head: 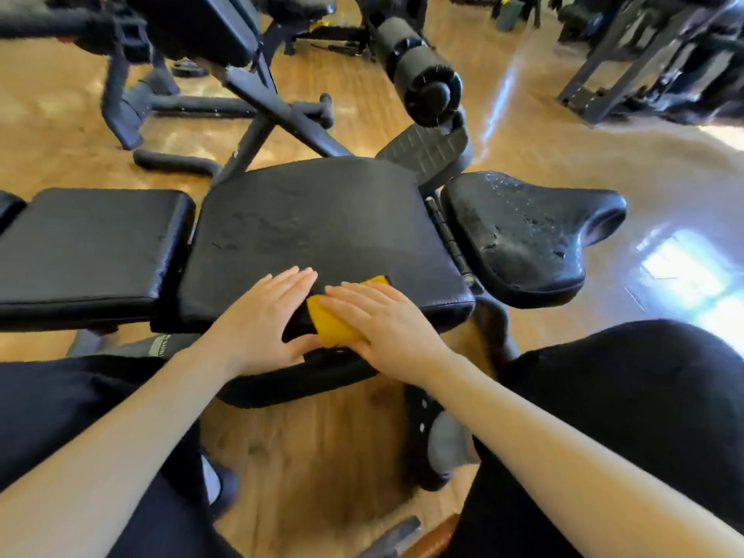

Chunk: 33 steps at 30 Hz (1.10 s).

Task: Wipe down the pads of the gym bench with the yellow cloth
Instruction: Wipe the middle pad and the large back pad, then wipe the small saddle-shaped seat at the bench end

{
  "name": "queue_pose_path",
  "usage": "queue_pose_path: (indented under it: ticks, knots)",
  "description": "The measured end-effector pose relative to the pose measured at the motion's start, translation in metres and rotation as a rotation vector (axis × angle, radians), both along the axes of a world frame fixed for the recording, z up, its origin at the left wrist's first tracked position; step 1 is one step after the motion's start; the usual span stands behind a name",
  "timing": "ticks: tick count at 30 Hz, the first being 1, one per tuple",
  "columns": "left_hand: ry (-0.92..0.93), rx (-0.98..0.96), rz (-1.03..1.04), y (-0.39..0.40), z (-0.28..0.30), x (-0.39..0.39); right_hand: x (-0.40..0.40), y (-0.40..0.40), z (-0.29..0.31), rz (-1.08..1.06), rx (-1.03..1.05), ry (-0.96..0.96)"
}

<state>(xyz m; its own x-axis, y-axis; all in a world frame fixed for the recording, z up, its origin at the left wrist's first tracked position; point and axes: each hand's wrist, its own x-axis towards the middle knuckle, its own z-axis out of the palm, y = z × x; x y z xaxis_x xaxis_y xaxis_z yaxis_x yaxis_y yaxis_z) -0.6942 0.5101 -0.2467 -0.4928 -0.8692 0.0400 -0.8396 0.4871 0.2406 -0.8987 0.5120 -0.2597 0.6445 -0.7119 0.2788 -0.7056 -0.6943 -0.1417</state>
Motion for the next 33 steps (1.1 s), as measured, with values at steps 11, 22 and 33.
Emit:
queue_pose_path:
  ticks: [11, 22, 33]
  knots:
    - [-0.06, -0.09, 0.095, -0.006, -0.008, -0.03, -0.112, -0.012, -0.02, -0.36, 0.353, -0.68]
    - [-0.058, -0.032, 0.323, -0.016, -0.003, -0.074, -0.077, -0.009, -0.014, -0.285, 0.106, -0.376]
    - [0.057, 0.053, 0.282, -0.053, 0.006, -0.129, -0.095, -0.014, -0.02, -0.385, 0.301, -0.753]
